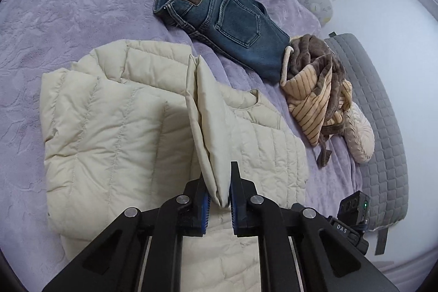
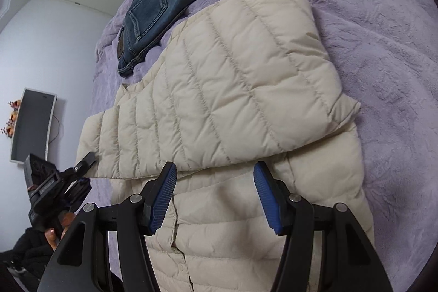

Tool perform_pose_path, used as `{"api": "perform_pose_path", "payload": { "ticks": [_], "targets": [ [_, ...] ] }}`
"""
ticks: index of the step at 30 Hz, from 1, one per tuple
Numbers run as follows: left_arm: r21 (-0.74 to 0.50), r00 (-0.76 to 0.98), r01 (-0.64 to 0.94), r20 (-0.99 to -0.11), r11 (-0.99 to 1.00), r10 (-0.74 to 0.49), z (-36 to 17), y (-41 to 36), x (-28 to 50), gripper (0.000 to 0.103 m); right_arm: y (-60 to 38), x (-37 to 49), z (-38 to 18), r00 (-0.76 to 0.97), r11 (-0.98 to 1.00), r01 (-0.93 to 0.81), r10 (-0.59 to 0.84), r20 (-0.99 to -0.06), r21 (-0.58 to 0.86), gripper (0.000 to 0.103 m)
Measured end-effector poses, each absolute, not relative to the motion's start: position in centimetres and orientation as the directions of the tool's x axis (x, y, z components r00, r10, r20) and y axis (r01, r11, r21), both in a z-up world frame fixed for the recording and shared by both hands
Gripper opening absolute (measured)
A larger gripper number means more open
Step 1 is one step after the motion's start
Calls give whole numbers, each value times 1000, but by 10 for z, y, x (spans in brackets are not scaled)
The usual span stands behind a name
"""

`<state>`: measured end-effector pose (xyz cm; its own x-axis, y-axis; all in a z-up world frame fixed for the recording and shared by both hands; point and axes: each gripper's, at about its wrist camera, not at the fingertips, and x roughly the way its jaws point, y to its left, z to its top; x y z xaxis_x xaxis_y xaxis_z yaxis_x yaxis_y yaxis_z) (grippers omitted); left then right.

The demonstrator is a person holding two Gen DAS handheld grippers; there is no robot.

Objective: Fold large clothes

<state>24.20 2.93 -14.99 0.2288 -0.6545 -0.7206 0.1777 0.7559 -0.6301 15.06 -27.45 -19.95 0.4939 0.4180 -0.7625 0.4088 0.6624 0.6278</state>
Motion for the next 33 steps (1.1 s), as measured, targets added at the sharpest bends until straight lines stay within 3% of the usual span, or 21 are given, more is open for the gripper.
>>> {"api": "perform_pose_path", "payload": {
  "ticks": [7, 11, 12, 14, 15, 33],
  "targets": [
    [-531, 190, 110, -819, 841, -542, -195, 49, 228, 14, -316, 144, -213, 530, 596, 506, 355, -770, 624, 63],
    [-534, 177, 100, -821, 839, -543, -206, 53, 217, 14, -329, 147, -221, 535, 572, 536, 338, -774, 621, 62],
    [-535, 177, 103, -820, 839, -544, -206, 53, 214, 14, -331, 148, -222, 536, 569, 542, 333, -776, 619, 59],
    [-536, 174, 104, -820, 838, -546, -206, 52, 210, 14, -334, 151, -225, 517, 579, 566, 306, -800, 587, 33],
    [-529, 174, 106, -824, 842, -539, -206, 52, 208, 14, -337, 149, -228, 511, 580, 572, 302, -805, 581, 32],
    [-373, 250, 164, -880, 913, -405, -162, 82, 187, 14, -340, 147, -226, 475, 632, 547, 305, -825, 548, 31]
  ]
}}
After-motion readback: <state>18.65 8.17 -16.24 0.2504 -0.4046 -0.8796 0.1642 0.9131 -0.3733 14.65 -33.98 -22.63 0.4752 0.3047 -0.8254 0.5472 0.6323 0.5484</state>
